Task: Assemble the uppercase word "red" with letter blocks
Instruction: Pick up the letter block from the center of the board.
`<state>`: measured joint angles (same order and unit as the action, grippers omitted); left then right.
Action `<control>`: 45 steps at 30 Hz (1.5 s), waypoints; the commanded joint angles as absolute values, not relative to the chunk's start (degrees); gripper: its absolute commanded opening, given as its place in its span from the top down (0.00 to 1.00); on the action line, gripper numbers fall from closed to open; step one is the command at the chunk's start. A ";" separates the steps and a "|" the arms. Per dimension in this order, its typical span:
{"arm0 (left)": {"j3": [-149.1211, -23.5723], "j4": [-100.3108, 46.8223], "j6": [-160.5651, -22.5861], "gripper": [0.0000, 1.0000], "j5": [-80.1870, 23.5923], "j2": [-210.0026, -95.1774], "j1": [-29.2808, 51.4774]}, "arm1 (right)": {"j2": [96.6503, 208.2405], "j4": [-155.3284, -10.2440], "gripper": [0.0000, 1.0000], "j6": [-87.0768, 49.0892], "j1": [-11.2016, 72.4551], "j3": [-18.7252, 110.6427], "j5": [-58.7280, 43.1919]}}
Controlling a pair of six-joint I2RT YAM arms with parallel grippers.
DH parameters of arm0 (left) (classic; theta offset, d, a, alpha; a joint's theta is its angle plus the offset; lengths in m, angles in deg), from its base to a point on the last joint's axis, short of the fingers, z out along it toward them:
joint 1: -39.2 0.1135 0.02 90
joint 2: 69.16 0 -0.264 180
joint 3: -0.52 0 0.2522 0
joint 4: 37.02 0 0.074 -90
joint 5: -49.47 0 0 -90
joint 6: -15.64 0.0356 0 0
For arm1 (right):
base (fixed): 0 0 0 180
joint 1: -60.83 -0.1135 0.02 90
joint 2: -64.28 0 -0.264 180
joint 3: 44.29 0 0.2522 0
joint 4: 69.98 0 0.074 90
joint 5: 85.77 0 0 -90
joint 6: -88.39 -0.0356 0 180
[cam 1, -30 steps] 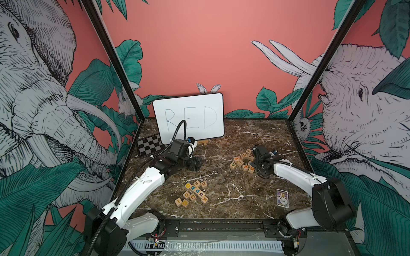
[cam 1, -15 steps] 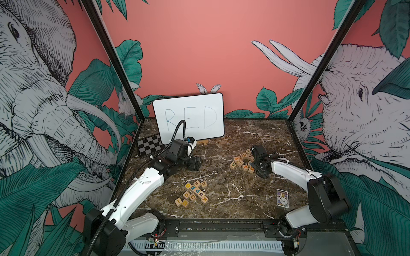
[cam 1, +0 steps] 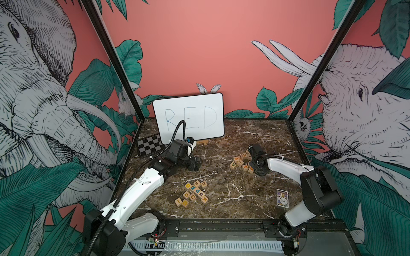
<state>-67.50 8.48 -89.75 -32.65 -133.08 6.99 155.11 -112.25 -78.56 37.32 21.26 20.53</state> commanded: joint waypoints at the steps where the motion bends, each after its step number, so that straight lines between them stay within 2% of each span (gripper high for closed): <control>1: -66.77 8.11 -89.56 0.29 -33.03 -131.82 7.12 | 156.95 -112.53 0.52 -86.90 37.57 21.94 22.21; 17: -66.53 7.85 -89.38 0.29 -33.25 -131.65 7.16 | 158.45 -111.95 0.62 -85.74 37.58 21.96 22.27; 31: -66.42 7.68 -89.30 0.29 -33.58 -131.45 7.12 | 154.42 -109.01 0.70 -83.26 38.06 18.16 23.28; 35: -66.36 7.67 -89.21 0.29 -33.67 -131.45 7.12 | 151.60 -104.44 0.77 -76.59 38.61 14.96 23.32; 45: -66.50 8.00 -88.94 0.29 -34.54 -131.38 7.12 | 140.25 -97.36 0.77 -49.06 38.92 7.06 23.00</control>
<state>-67.17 8.16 -89.69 -33.70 -132.88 6.99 143.57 -100.18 -59.34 38.72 8.17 22.21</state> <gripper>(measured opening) 0.709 0.299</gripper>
